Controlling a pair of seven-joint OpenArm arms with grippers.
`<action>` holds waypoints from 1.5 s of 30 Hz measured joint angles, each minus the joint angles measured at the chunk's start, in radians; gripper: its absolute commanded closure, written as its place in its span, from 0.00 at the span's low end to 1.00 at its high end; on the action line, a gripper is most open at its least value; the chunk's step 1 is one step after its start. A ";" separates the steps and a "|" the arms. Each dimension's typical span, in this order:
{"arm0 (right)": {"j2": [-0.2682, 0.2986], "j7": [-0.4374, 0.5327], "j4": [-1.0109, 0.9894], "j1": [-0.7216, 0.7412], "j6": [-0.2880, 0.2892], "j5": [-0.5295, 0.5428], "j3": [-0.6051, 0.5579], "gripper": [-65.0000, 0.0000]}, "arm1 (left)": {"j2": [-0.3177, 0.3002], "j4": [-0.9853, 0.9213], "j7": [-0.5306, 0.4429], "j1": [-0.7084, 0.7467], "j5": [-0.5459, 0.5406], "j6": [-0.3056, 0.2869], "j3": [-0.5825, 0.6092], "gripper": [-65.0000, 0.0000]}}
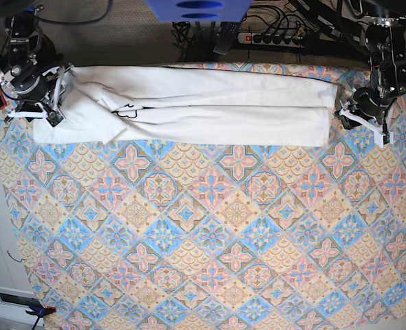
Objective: Fold the T-shirt properly
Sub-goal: 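Pinch the strip ends with both grippers and tighten the fold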
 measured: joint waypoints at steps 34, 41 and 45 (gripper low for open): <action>-0.006 0.008 -0.003 0.005 0.001 0.016 -0.010 0.70 | -0.029 -0.131 0.107 -0.042 -0.054 -0.250 0.029 0.36; -0.003 0.003 -0.004 0.010 0.001 0.014 -0.031 0.70 | -0.028 -0.132 0.108 -0.087 -0.055 -0.254 0.030 0.36; -0.009 0.016 -0.003 0.045 0.003 0.023 -0.055 0.70 | 0.002 -0.147 0.110 -0.110 -0.041 -0.252 0.089 0.36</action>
